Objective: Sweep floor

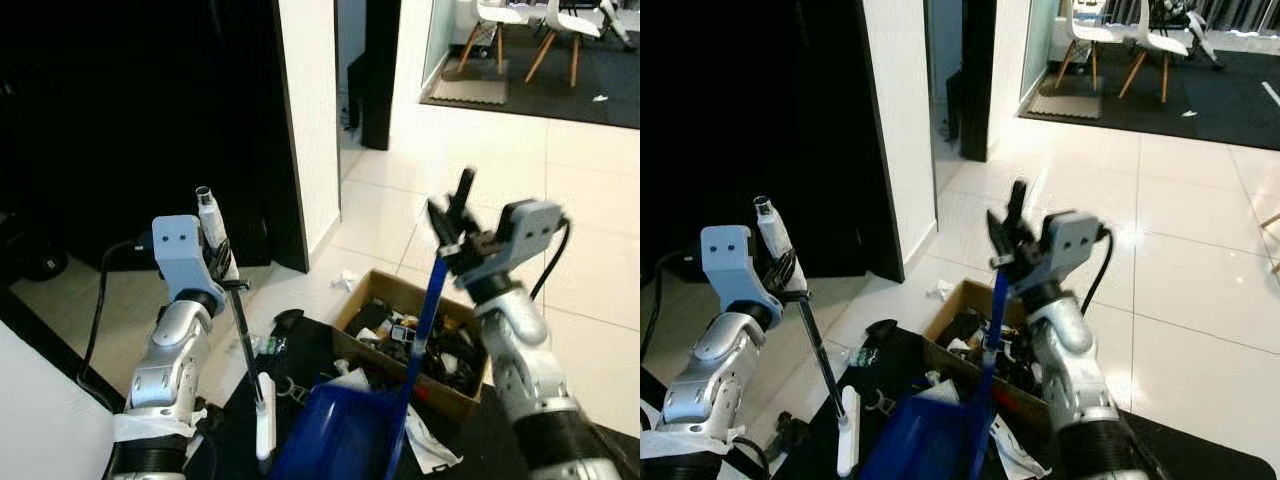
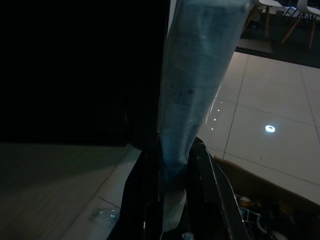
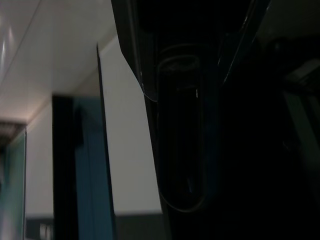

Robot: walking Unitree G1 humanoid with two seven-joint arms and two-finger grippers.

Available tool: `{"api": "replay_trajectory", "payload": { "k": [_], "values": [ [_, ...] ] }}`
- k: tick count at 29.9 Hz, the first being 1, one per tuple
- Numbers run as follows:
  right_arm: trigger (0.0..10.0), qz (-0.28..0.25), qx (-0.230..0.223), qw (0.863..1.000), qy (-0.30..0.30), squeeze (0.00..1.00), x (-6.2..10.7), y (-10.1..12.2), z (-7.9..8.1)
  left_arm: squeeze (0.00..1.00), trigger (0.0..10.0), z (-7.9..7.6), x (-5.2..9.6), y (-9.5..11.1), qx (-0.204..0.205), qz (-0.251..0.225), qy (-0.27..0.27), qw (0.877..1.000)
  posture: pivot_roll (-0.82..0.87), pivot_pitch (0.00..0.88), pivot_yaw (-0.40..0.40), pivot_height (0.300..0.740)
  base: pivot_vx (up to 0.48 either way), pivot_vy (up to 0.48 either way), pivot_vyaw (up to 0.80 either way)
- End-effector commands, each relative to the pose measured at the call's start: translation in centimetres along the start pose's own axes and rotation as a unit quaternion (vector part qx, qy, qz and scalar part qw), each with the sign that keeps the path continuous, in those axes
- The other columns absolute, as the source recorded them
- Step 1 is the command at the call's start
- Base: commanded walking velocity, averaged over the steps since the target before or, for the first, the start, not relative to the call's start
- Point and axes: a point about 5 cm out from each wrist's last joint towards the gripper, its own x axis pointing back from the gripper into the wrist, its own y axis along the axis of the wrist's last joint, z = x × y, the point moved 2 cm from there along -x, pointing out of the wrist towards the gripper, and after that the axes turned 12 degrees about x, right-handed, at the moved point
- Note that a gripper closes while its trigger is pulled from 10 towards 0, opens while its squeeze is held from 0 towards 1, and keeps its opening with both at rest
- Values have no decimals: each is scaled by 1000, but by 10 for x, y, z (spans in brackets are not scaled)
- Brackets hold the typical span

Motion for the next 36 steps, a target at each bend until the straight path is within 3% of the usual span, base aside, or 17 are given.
{"api": "replay_trajectory", "payload": {
  "k": [1, 2, 3, 7, 11, 16, 25, 26, 30, 32, 34, 35, 36],
  "values": [
    [10000, 30, 7, 1000, 4, 0, 6, -10, 4, 0, 10000, 5, 3, -1, -12, -1, 10, 1000, -20, 100, 62, 740, 0, 0, 0],
    [10000, 45, 18, 999, 3, 0, 9, -17, 4, 0, 10000, 6, 3, -2, -12, -1, 11, 1000, -20, 100, 61, 740, 0, 0, 0],
    [10000, 86, 28, 996, -1, 0, 23, -38, 4, 0, 10000, 6, 4, -4, -11, 1, 12, 1000, -20, 101, 59, 740, 0, 0, 0],
    [10000, 116, 37, 992, -24, 0, 38, -59, 4, 0, 10000, 6, 4, -6, -11, 4, 13, 1000, -20, 100, 59, 740, 0, 0, 0],
    [10000, 139, 17, 990, -30, 0, 44, -69, 5, 0, 10000, 6, 4, -6, -11, 5, 13, 1000, -17, 98, 60, 740, 0, 0, 0],
    [10000, 261, -25, 965, -16, 0, 67, -104, 15, 0, 10000, 7, 4, -7, -14, 8, 13, 1000, -16, 99, 61, 740, 0, 0, 0],
    [10000, 426, -147, 893, 16, 0, 115, -144, 43, 0, 10000, 6, 4, -9, -17, 10, 12, 1000, -11, 93, 63, 740, 0, 0, 0],
    [10000, 426, -147, 893, 16, 0, 115, -144, 43, 0, 10000, 6, 4, -9, -17, 10, 12, 1000, -11, 93, 63, 740, 0, 0, 0],
    [10000, 489, -211, 847, -3, 0, 146, -150, 38, 0, 10000, 5, 3, -9, -19, 9, 9, 1000, -12, 91, 62, 740, 0, 0, 0],
    [10000, 499, -217, 839, -18, 0, 150, -151, 33, 0, 10000, 5, 2, -9, -19, 9, 9, 1000, -13, 90, 62, 740, 0, 0, 0],
    [10000, 496, -177, 849, -37, 0, 148, -151, 19, 0, 10000, 5, 2, -9, -19, 9, 8, 1000, -12, 89, 64, 740, 0, 0, 0],
    [10000, 472, -120, 872, -51, 0, 139, -147, 8, 0, 10000, 4, 2, -9, -19, 9, 8, 1000, -11, 89, 63, 740, 0, 0, 0],
    [10000, 451, -81, 887, -59, 0, 133, -144, 1, 0, 10000, 4, 2, -9, -19, 9, 7, 1000, -11, 88, 62, 740, 0, 0, 0]
  ]
}}
